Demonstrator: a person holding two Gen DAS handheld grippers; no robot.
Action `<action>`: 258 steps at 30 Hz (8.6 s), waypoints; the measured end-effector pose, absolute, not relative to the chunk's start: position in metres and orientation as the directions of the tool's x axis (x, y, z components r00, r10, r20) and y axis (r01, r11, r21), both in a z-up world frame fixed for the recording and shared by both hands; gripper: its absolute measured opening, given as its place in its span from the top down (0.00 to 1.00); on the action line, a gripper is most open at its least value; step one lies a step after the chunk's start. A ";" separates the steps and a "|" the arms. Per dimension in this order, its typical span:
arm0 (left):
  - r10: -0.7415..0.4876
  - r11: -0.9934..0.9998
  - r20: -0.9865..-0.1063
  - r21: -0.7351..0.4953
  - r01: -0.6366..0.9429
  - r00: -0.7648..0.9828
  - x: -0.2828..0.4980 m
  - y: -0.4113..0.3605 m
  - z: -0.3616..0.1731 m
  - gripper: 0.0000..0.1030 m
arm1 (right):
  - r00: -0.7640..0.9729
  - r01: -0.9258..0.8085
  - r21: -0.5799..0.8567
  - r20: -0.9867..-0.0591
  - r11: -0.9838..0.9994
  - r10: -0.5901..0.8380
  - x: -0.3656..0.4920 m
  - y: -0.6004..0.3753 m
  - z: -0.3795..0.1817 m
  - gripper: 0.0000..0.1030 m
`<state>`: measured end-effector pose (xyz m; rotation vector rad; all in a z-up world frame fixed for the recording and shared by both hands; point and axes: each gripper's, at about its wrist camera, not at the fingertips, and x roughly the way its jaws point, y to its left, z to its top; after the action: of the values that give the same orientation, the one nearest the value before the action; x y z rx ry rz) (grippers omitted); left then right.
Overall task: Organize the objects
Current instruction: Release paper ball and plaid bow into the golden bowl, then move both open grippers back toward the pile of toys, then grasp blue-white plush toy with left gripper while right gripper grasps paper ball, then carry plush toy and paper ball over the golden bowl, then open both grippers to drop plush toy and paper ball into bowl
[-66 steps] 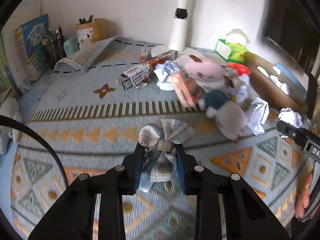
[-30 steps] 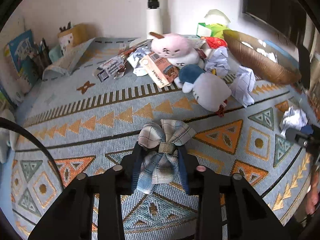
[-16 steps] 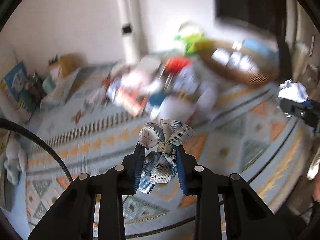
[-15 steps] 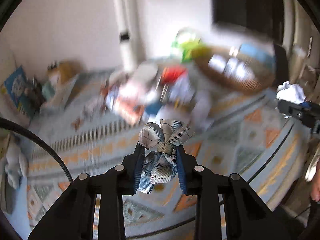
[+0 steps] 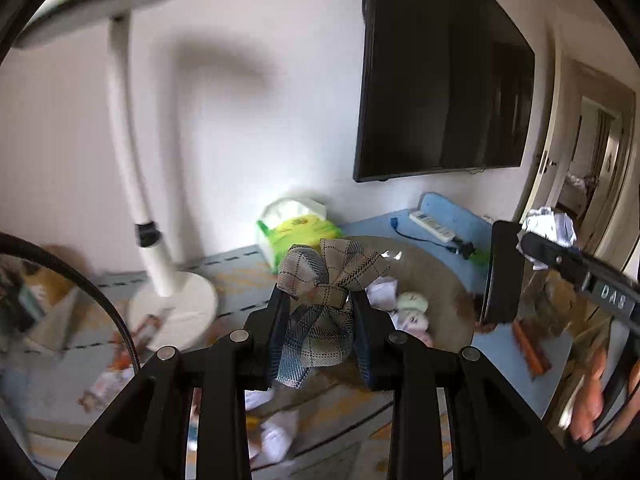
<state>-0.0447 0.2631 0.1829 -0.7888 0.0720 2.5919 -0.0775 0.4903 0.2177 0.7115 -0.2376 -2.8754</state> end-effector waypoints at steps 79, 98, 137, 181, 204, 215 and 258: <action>-0.111 -0.972 -0.768 -0.050 0.231 -0.631 0.020 0.003 0.020 0.01 | -0.699 0.440 0.048 -0.609 -0.897 -0.375 -0.023 0.325 0.084 0.00; -0.100 -0.985 -0.813 -0.002 0.174 -0.574 0.009 0.004 0.002 0.00 | -0.603 0.388 0.060 -0.738 -0.920 -0.303 -0.062 0.318 0.032 0.00; 0.324 -0.941 -0.741 -0.315 -0.122 -0.588 -0.052 0.130 0.019 0.53 | -0.338 0.324 0.562 -0.683 -0.762 -0.647 -0.122 0.328 0.027 0.70; 0.344 -0.937 -0.704 -0.302 -0.176 -0.621 0.020 0.090 0.014 0.53 | -0.536 0.333 0.261 -0.739 -0.906 -0.409 -0.055 0.372 0.051 0.20; 0.391 -0.920 -0.675 -0.266 -0.287 -0.625 0.057 0.119 0.041 0.55 | -0.567 0.437 0.091 -0.744 -0.895 -0.353 -0.040 0.347 0.061 0.57; 0.451 -0.883 -0.551 -0.158 -0.443 -0.702 0.024 0.193 0.154 0.55 | -0.755 0.338 0.067 -0.576 -0.939 -0.313 -0.037 0.418 0.170 0.57; 0.352 -0.926 -0.435 -0.293 -0.240 -0.829 -0.005 0.067 0.209 0.15 | -0.727 0.366 0.247 -0.525 -0.897 -0.442 -0.095 0.395 0.218 0.25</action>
<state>-0.0047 0.0670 0.2086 -0.7092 -0.3253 2.7190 -0.0953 0.3948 0.2185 0.8255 -0.1755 -2.5670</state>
